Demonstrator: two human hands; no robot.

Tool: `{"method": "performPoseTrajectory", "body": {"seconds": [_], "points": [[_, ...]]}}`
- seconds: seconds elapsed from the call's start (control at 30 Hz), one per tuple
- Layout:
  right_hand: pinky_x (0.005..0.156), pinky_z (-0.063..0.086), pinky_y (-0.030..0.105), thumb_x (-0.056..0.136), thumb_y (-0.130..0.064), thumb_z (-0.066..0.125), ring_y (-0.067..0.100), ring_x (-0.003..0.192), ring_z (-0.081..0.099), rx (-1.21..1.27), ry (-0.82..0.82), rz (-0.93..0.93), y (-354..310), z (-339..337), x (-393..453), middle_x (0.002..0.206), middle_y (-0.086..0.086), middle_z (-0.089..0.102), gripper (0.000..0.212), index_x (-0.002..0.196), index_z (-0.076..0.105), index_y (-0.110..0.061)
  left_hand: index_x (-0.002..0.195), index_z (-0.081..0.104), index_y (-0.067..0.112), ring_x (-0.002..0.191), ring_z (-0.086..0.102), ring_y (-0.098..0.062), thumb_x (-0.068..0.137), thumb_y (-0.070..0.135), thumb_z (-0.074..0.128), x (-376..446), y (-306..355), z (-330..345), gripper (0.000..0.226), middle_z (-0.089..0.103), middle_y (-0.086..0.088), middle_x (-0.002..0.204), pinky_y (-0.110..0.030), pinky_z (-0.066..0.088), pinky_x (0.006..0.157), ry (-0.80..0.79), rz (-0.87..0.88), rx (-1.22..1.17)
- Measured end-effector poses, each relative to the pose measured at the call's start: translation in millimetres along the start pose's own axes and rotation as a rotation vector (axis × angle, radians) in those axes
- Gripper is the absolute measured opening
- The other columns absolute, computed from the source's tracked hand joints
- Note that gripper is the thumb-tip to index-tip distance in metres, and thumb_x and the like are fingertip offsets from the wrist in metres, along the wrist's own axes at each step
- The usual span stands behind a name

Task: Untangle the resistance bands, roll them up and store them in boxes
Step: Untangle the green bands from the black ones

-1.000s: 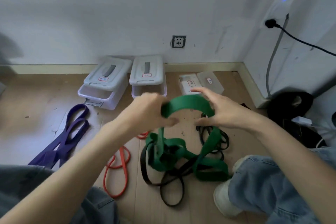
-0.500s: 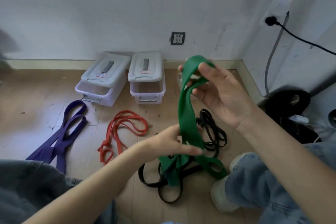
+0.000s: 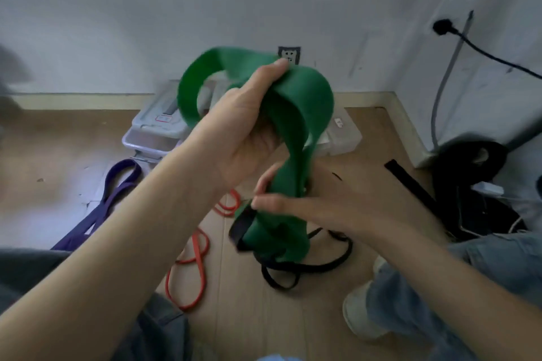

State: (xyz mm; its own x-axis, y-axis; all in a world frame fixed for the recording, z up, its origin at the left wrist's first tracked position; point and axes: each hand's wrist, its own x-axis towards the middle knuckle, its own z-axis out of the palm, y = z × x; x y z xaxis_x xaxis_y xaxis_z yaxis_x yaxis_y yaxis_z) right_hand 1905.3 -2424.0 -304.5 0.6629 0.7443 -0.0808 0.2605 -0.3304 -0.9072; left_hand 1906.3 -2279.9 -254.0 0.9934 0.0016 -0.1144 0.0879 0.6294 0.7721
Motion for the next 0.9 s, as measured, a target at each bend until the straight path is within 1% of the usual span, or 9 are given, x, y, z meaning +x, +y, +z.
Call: {"method": "performPoseTrajectory", "body": {"seconds": [0.07,0.13,0.23,0.33,0.47,0.57,0.67,0.77,0.9], "points": [[0.069,0.05,0.019,0.084,-0.019,0.065,0.008,0.077,0.068,0.25,0.252,0.062,-5,-11,2,0.086,0.004,0.073,0.008,0.086,0.067,-0.011,0.119,0.056,0.005,0.106,0.064,-0.023,0.08,0.045,0.058,8,-9,-14,0.056,0.068,-0.007,0.111,-0.034,0.051,0.09,-0.023,-0.085,0.279],[0.062,0.052,0.022,0.075,-0.013,0.067,0.013,0.07,0.068,0.517,0.329,0.062,-9,-30,4,0.078,0.003,0.072,0.016,0.09,0.065,-0.008,0.128,0.051,0.011,0.122,0.053,-0.02,0.089,0.033,0.057,3,-36,-32,0.045,0.062,0.004,0.12,-0.027,0.042,0.1,-0.152,-0.133,0.634],[0.058,0.053,0.024,0.081,-0.004,0.062,0.016,0.067,0.067,0.645,0.297,-0.003,-16,-38,6,0.074,0.007,0.07,0.011,0.091,0.064,-0.006,0.102,0.064,0.019,0.095,0.065,-0.006,0.077,0.013,0.074,-22,-88,-43,0.027,0.071,0.01,0.095,-0.021,0.05,0.083,-0.301,-0.184,0.75],[0.064,0.056,0.027,0.088,-0.007,0.055,0.017,0.069,0.065,0.708,0.335,-0.003,-22,-44,7,0.074,0.009,0.069,0.009,0.086,0.065,-0.005,0.071,0.062,0.023,0.062,0.063,0.004,0.071,0.005,0.078,-29,-89,-31,0.024,0.068,0.016,0.064,-0.012,0.047,0.059,-0.245,0.032,0.837],[0.079,0.055,0.029,0.077,-0.041,0.069,0.018,0.097,0.066,0.927,0.162,-0.186,-28,-73,0,0.102,0.005,0.07,0.044,0.107,0.062,-0.011,0.079,0.069,0.03,0.07,0.07,-0.006,0.069,0.012,0.078,-24,-25,-15,0.022,0.072,0.009,0.076,-0.017,0.054,0.061,-0.267,0.225,0.612],[0.091,0.049,0.034,0.06,-0.058,0.077,0.015,0.114,0.059,0.566,-0.017,0.053,-7,-59,-5,0.123,-0.003,0.062,0.081,0.127,0.052,-0.018,0.085,0.065,0.02,0.078,0.069,-0.026,0.079,0.015,0.071,-18,-17,-22,0.011,0.071,-0.001,0.077,-0.032,0.058,0.066,0.039,0.189,0.622],[0.095,0.048,0.028,0.072,-0.045,0.075,0.003,0.105,0.059,0.073,-0.213,0.209,18,-16,-5,0.118,-0.011,0.062,0.058,0.123,0.055,-0.027,0.084,0.062,0.01,0.068,0.068,-0.022,0.082,0.008,0.065,-23,-32,-20,0.004,0.07,-0.001,0.067,-0.023,0.054,0.056,0.121,0.051,0.709],[0.075,0.052,0.017,0.078,-0.031,0.074,0.0,0.089,0.064,0.029,-0.112,0.103,19,-10,-4,0.099,-0.011,0.069,0.027,0.102,0.063,-0.032,0.085,0.062,0.007,0.073,0.071,-0.017,0.084,0.01,0.062,-24,-27,-15,0.003,0.072,-0.003,0.07,-0.027,0.057,0.064,0.056,0.028,0.525],[0.084,0.054,0.028,0.078,-0.026,0.074,0.009,0.091,0.068,0.096,-0.101,0.164,22,-15,-2,0.098,-0.005,0.072,0.022,0.099,0.068,-0.024,0.091,0.061,-0.003,0.08,0.071,-0.02,0.089,0.008,0.056,-20,-19,-18,0.012,0.072,-0.013,0.081,-0.029,0.058,0.065,0.098,0.012,0.337]]}}
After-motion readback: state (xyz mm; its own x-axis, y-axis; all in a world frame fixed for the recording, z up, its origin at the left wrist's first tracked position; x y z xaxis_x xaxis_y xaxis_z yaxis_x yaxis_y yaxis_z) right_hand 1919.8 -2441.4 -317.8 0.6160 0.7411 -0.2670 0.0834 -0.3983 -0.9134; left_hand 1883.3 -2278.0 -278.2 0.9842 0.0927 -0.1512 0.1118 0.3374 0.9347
